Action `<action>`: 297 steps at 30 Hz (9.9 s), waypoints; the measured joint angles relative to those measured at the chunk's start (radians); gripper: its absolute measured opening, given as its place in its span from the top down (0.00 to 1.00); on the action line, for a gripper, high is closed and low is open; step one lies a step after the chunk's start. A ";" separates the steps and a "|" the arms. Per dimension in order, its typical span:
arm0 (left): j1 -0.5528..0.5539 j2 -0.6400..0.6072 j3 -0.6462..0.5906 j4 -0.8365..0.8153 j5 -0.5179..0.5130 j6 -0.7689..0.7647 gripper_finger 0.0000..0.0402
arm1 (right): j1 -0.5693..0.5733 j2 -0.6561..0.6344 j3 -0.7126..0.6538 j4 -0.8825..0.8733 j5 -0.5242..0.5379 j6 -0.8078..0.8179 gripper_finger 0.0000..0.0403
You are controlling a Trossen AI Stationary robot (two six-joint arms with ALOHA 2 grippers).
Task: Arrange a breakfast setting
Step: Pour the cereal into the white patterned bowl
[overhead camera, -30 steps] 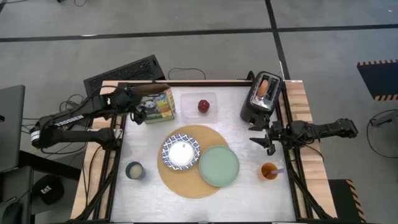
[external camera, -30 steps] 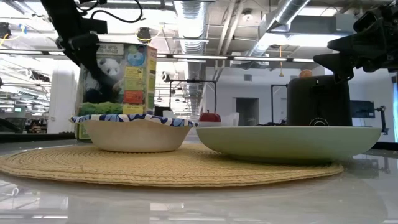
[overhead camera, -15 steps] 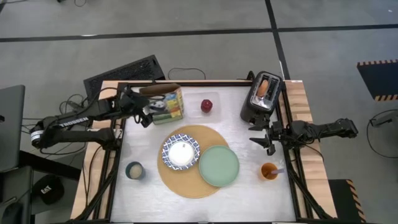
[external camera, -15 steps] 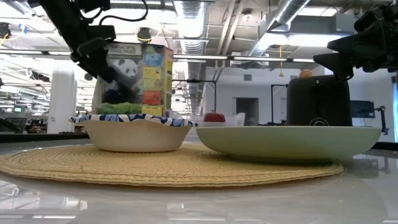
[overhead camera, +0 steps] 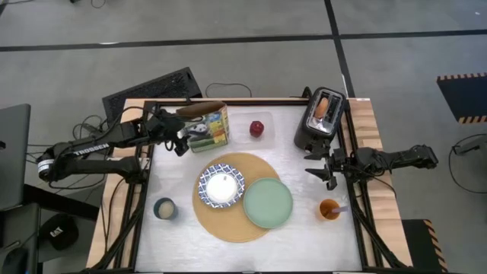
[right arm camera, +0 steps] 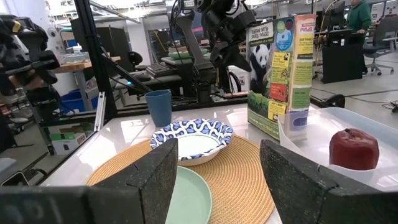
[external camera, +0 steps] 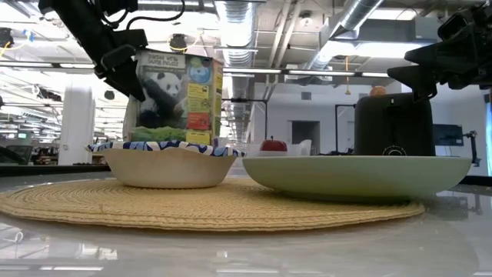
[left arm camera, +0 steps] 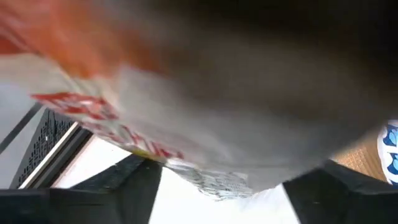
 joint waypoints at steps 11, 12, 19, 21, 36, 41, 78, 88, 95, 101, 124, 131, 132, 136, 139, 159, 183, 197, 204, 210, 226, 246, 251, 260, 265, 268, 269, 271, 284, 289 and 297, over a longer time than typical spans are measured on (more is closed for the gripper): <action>-0.001 0.000 0.000 0.000 0.007 0.047 0.92 | 0.000 0.000 0.000 0.000 0.000 0.001 0.37; -0.001 0.000 0.000 0.000 0.007 0.049 0.96 | 0.000 0.000 0.000 0.000 0.000 0.001 0.37; 0.000 -0.018 0.000 -0.006 -0.001 0.054 1.00 | 0.000 0.000 0.000 0.000 0.000 0.004 0.37; -0.001 -0.038 0.006 -0.025 -0.001 0.052 1.00 | 0.000 0.000 0.000 0.000 0.000 0.004 0.37; -0.171 -0.153 0.131 -0.060 0.026 -0.011 1.00 | 0.000 0.000 0.000 0.029 0.000 0.067 0.37; -0.256 -0.153 0.139 0.030 0.028 -0.021 1.00 | -0.002 0.000 0.000 0.061 0.003 0.070 0.37; -0.443 0.114 0.140 0.671 0.131 0.073 1.00 | -0.012 0.390 0.000 0.517 0.053 -0.033 0.24; -0.442 0.144 0.140 0.781 0.146 0.092 1.00 | -0.012 0.459 0.000 0.581 0.081 0.004 0.22; -0.443 0.178 0.140 0.906 0.166 0.122 1.00 | -0.020 0.556 0.036 0.592 0.109 -0.016 0.03; -0.442 0.177 0.140 0.970 0.166 0.139 1.00 | -0.062 0.682 0.054 0.703 0.110 -0.042 0.09; -0.443 0.177 0.140 1.101 0.206 0.174 1.00 | -0.039 1.283 0.279 1.073 0.100 -0.192 0.11; -0.443 0.177 0.140 1.102 0.207 0.174 1.00 | -0.040 1.451 0.404 1.288 0.026 -0.289 0.11; -0.443 0.177 0.140 1.105 0.208 0.174 1.00 | -0.041 1.469 0.414 1.318 0.014 -0.294 0.12; -0.443 0.177 0.140 1.118 0.232 0.170 1.00 | -0.061 1.528 0.452 1.399 -0.021 -0.295 0.13; -0.443 0.182 0.140 1.129 0.232 0.169 1.00 | -0.072 1.572 0.480 1.462 -0.079 -0.311 0.13; -0.447 0.211 0.140 1.111 0.251 0.162 1.00 | 0.011 1.480 0.461 1.423 0.036 -0.469 0.48; -0.500 0.091 0.139 0.513 0.118 0.031 0.45 | 0.201 0.884 0.453 0.368 0.215 -0.269 0.49; -0.625 0.082 -0.061 0.605 0.092 -0.046 0.49 | 0.290 0.826 0.604 -0.169 0.216 -0.025 0.49; -0.701 0.066 -0.095 0.567 -0.035 -0.070 0.49 | 0.289 0.895 0.747 -0.398 0.214 0.070 0.49; -0.718 0.016 -0.096 0.419 -0.109 -0.110 0.49 | 0.289 1.008 0.875 -0.553 0.204 0.102 0.49; -0.740 -0.191 -0.209 0.512 -0.114 -0.068 0.49 | 0.281 1.260 1.234 -0.940 0.152 0.168 0.49; -0.739 -0.190 -0.210 0.530 -0.125 -0.097 0.49 | 0.215 1.465 1.483 -1.199 0.067 0.161 0.49; -0.739 -0.190 -0.210 0.538 -0.125 -0.097 0.49 | 0.203 1.527 1.575 -1.286 0.040 0.159 0.53; -0.739 -0.190 -0.210 0.538 -0.125 -0.097 0.49 | 0.198 1.598 1.667 -1.356 0.027 0.141 0.53; -0.739 -0.190 -0.210 0.537 -0.125 -0.097 0.49 | 0.184 1.605 1.678 -1.402 0.038 0.135 0.53; -0.739 -0.187 -0.210 0.538 -0.125 -0.097 0.49 | 0.176 1.603 1.677 -1.379 0.000 0.138 0.53; -0.739 -0.184 -0.210 0.539 -0.125 -0.097 0.49 | 0.178 1.604 1.678 -1.376 0.004 0.137 0.53; -0.739 -0.181 -0.210 0.534 -0.126 -0.094 0.49 | 0.173 1.604 1.678 -1.398 0.000 0.140 0.53; -0.739 -0.117 -0.209 0.609 -0.140 -0.067 0.49 | 0.159 1.601 1.678 -1.380 -0.010 0.139 0.53; -0.739 -0.117 -0.209 0.611 -0.140 -0.067 0.49 | 0.163 1.600 1.678 -1.375 -0.015 0.128 0.53; -0.739 -0.117 -0.209 0.619 -0.139 -0.129 0.43 | 0.176 1.599 1.725 -1.390 0.025 0.119 0.53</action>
